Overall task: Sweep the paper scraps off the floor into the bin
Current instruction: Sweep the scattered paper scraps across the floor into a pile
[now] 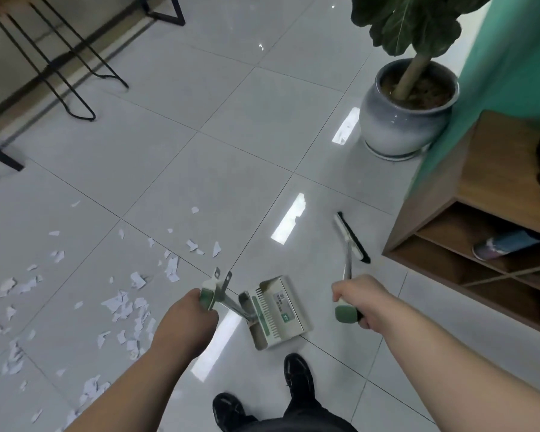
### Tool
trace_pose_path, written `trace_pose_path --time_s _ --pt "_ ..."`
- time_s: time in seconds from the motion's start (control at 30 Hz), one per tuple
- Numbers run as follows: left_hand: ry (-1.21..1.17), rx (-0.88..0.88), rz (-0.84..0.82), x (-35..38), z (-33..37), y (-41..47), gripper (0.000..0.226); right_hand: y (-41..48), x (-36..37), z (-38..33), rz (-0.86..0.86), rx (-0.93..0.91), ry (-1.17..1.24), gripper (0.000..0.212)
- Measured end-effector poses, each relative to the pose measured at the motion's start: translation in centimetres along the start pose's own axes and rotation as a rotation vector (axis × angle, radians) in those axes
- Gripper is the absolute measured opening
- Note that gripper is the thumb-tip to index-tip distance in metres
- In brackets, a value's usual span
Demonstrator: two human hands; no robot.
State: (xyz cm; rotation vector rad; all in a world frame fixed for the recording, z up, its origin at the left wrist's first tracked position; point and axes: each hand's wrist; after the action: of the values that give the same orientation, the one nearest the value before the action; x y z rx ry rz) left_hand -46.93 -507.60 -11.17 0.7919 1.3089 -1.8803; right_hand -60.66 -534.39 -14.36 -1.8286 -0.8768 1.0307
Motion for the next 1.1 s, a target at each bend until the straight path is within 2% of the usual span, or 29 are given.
trace_pose_path --time_s 0.3,0.4,0.63,0.77,0.97,1.1 --pt "-0.047 -0.065 0.016 -1.4 -3.7 0.8 0.013 -4.9 7.6 -4.4 -0.261 -0.014 -0.030 0.014" --pt "-0.106 -0.130 0.024 -2.6 -6.5 1.1 0.012 -5.3 10.2 -7.0 -0.351 0.000 -0.032 0.023" --pt "-0.240 -0.237 0.065 -6.3 -15.6 1.4 0.012 -7.2 15.4 -12.2 -0.472 0.054 -0.049 0.015" --pt "-0.296 -0.281 0.084 -8.2 -21.3 1.5 0.008 -8.9 20.9 -13.8 -0.419 -0.019 -0.127 0.021" --pt "-0.405 -0.352 0.095 -10.0 -29.1 1.8 0.009 -8.6 32.3 -14.9 -0.201 -0.156 -0.396 0.017" --pt "-0.441 -0.390 0.103 -10.5 -33.3 1.5 0.002 -8.1 39.5 -14.8 -0.169 -0.193 -0.555 0.012"
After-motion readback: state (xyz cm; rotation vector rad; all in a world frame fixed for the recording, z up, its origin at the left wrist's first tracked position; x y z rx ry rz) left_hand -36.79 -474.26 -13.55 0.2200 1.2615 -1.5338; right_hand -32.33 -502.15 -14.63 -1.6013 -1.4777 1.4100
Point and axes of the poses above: each hand's wrist, its own y-axis towards the middle knuckle, its own x-axis out of the palm, z = x × y, and after that the axes turned 6 degrees about x, right-handed
